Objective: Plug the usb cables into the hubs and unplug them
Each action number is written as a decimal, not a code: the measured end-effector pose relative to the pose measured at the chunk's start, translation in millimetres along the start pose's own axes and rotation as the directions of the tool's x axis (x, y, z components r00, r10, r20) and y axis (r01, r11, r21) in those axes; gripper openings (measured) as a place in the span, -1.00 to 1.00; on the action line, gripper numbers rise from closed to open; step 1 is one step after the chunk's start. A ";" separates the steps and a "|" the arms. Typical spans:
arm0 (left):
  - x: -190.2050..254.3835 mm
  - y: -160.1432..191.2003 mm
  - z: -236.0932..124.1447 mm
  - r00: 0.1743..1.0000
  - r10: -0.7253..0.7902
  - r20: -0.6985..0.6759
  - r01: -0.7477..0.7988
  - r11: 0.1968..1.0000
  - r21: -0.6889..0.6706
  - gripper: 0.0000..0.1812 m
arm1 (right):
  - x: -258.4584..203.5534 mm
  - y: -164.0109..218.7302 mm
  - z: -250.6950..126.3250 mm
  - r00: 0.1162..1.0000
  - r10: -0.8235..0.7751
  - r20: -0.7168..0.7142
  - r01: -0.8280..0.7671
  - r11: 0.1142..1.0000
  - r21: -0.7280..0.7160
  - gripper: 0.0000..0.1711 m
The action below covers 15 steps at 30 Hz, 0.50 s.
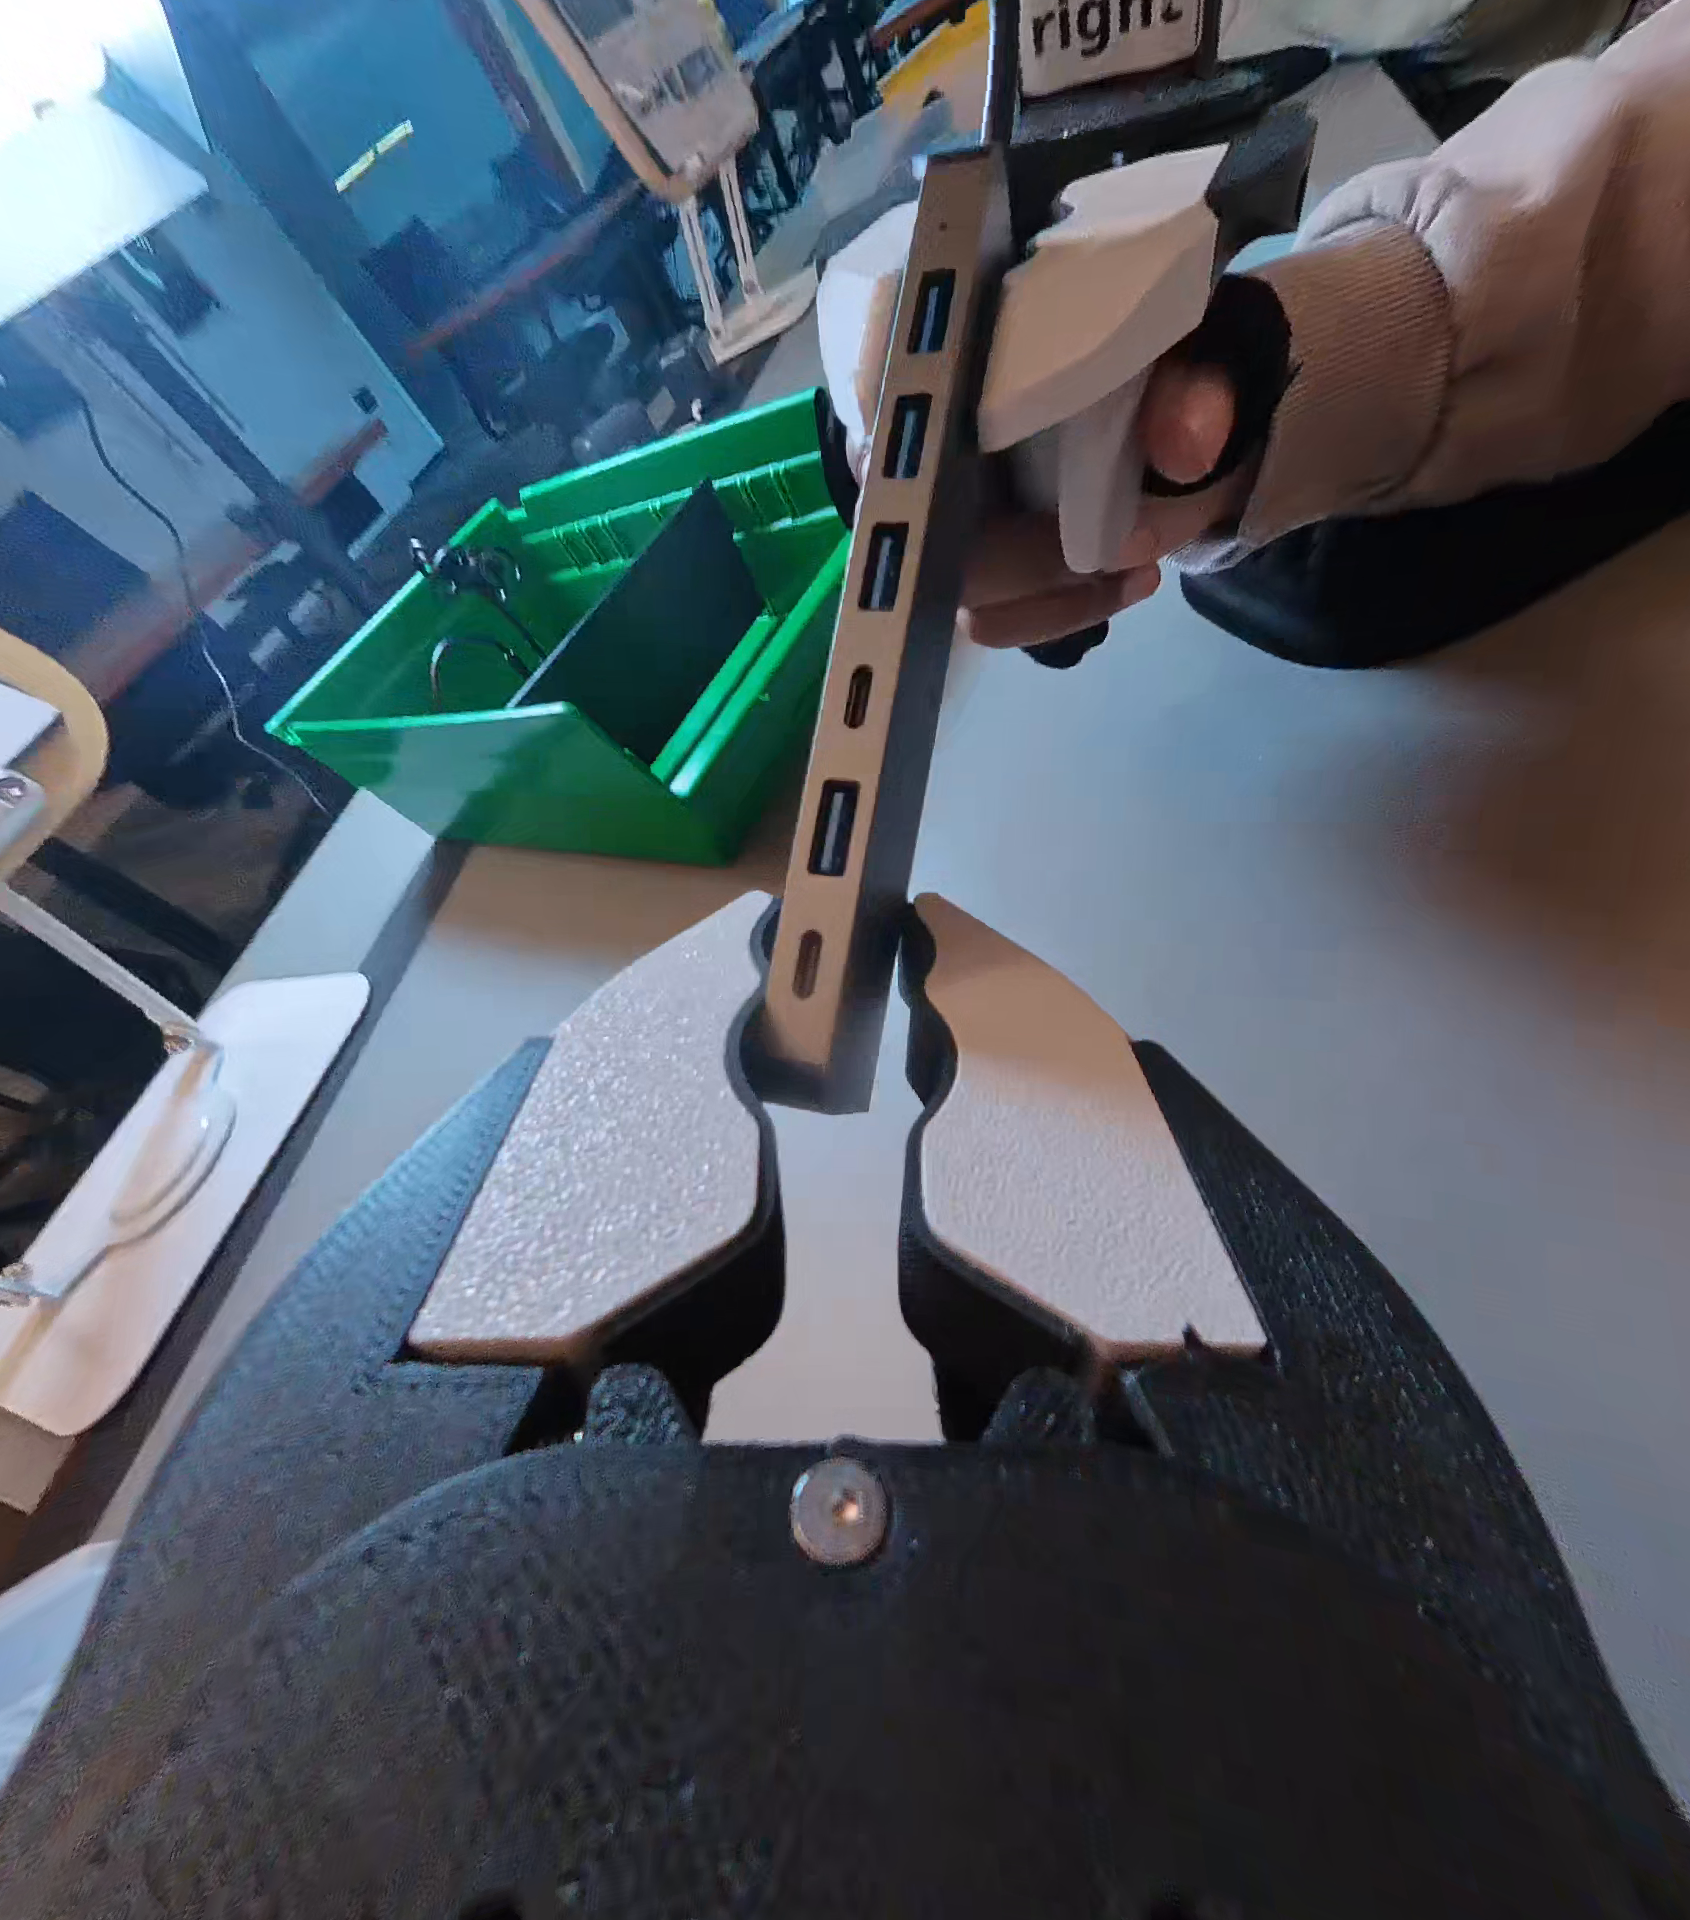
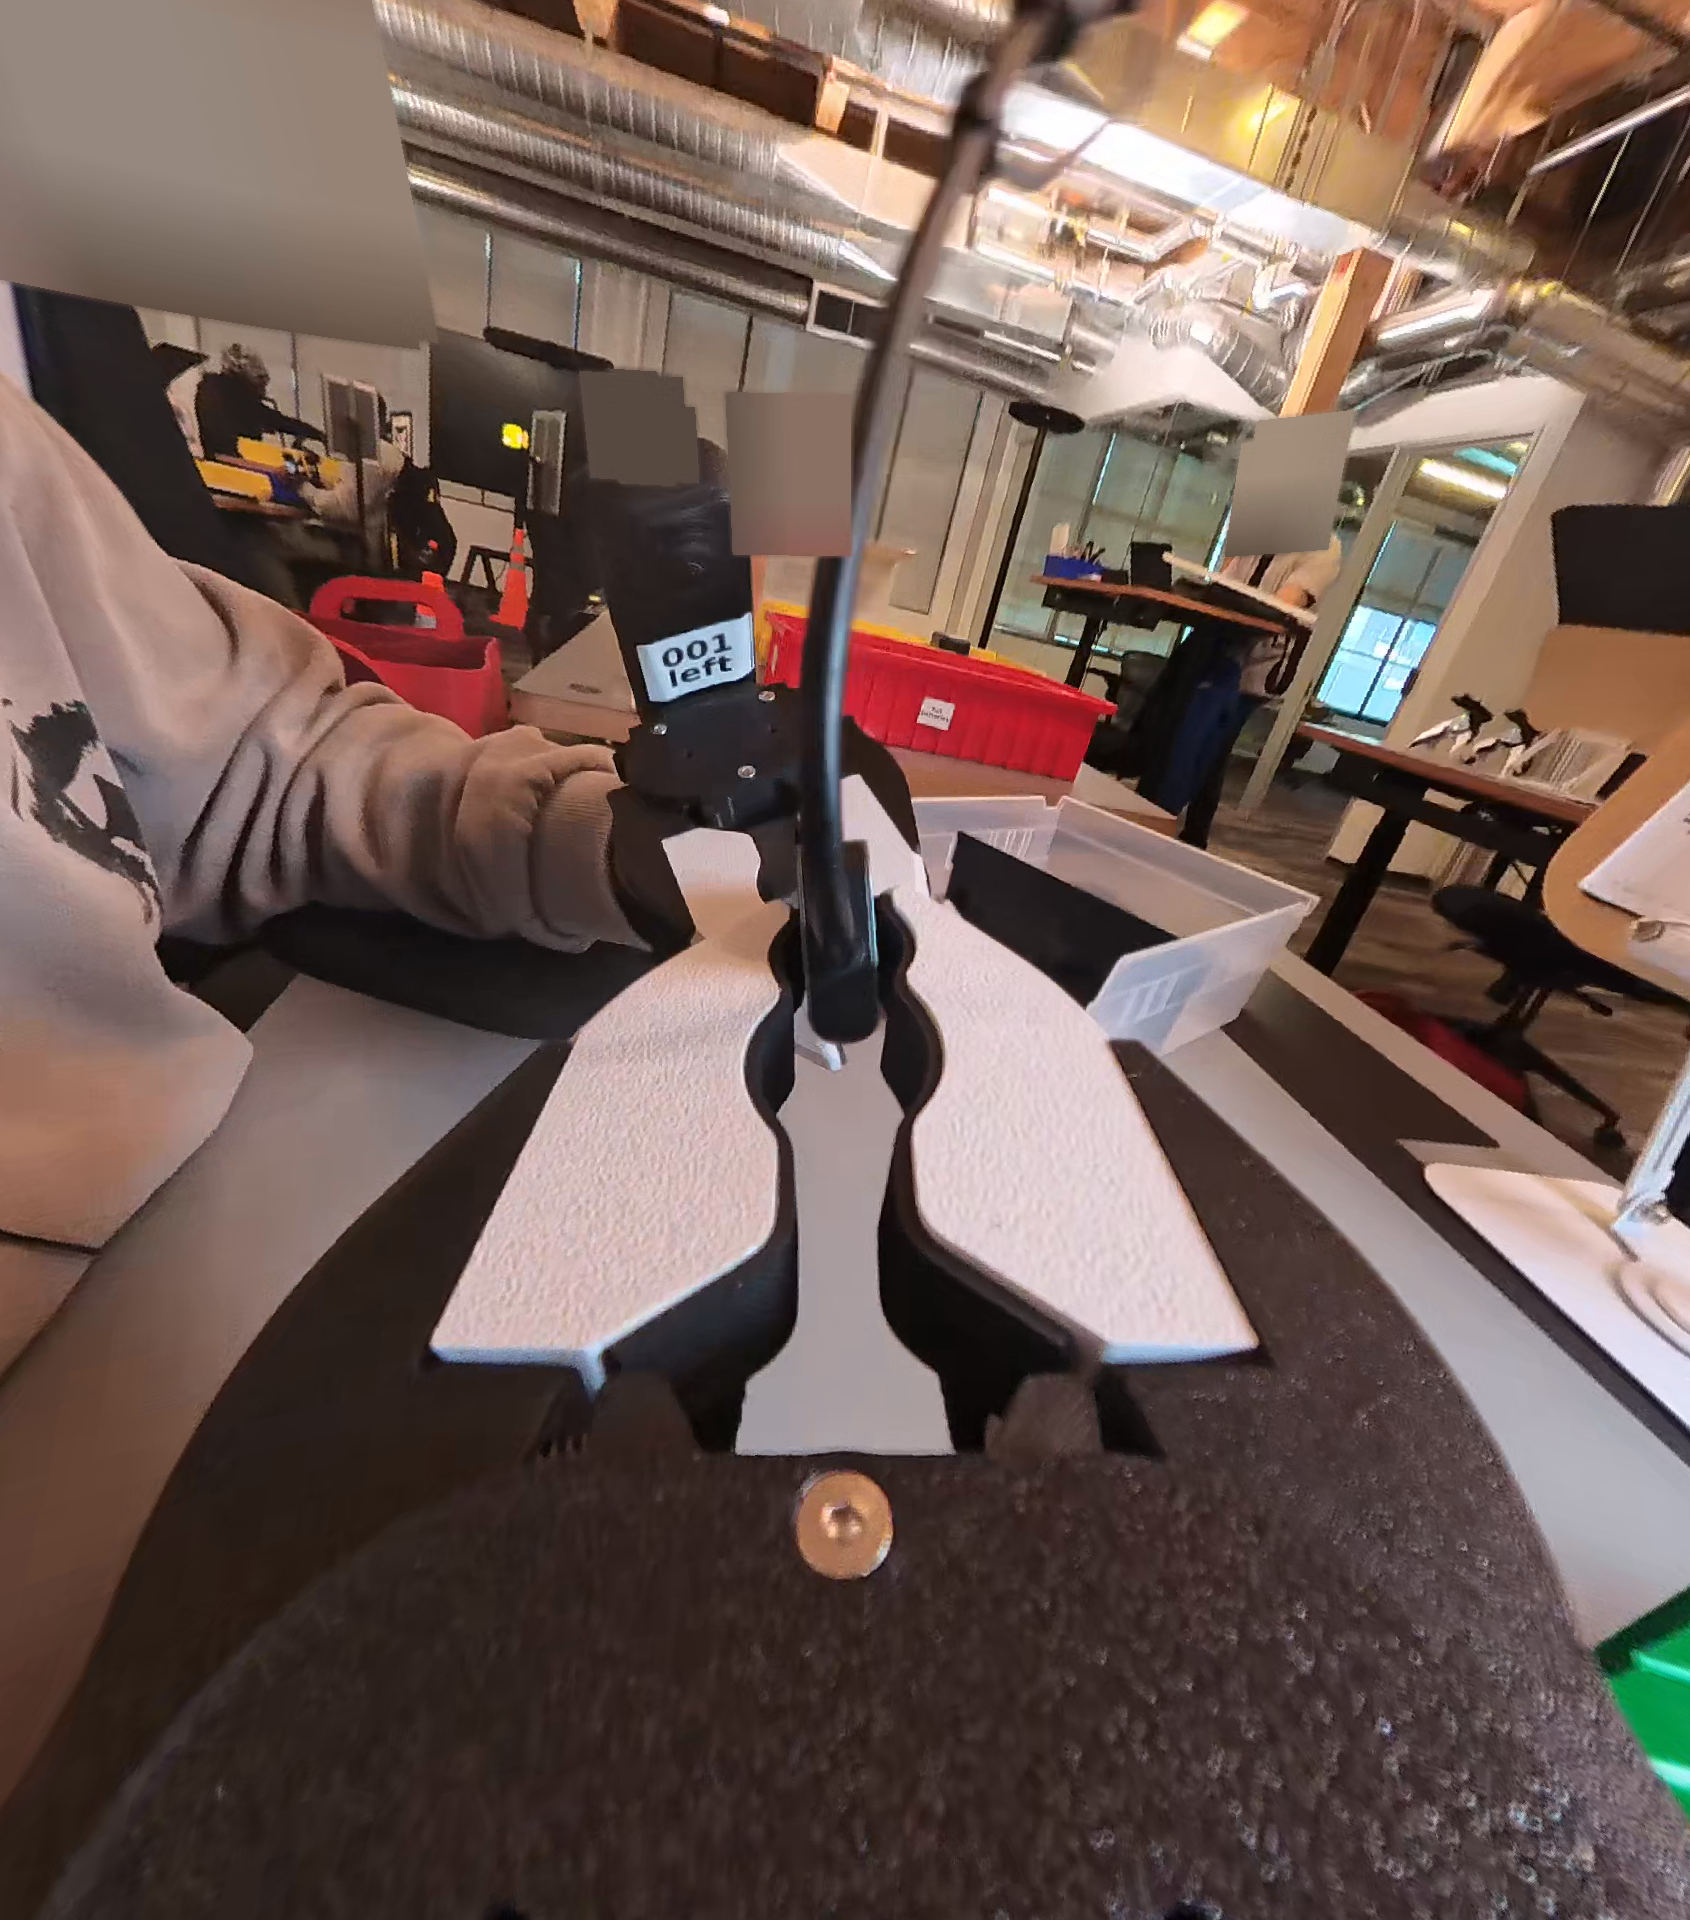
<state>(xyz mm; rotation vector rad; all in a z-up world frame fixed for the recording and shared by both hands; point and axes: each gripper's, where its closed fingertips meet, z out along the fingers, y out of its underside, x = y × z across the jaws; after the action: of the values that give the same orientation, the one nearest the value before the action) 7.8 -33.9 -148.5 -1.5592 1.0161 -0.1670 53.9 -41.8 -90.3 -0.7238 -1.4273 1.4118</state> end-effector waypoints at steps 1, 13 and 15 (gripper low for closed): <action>-0.1 -3.0 -0.9 1.000 0.016 0.006 -0.016 1.000 0.012 -0.79 | -0.5 -1.5 -0.1 1.000 -0.011 -0.007 0.011 1.000 0.000 -0.86; 42.6 9.3 1.1 0.964 0.163 -0.211 -0.142 0.983 0.113 -0.90 | -36.2 52.8 24.1 0.925 -0.370 0.089 0.380 0.882 -0.280 -0.65; 50.9 12.7 2.6 0.951 0.190 -0.245 -0.170 0.980 0.101 -0.90 | -40.5 58.8 25.1 0.914 -0.388 0.115 0.405 0.864 -0.300 -0.63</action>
<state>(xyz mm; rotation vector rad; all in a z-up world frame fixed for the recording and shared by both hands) 34.0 -65.0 -181.8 -1.3877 1.3314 -0.2816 33.2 -79.4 -152.5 -0.5490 -1.7523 0.8942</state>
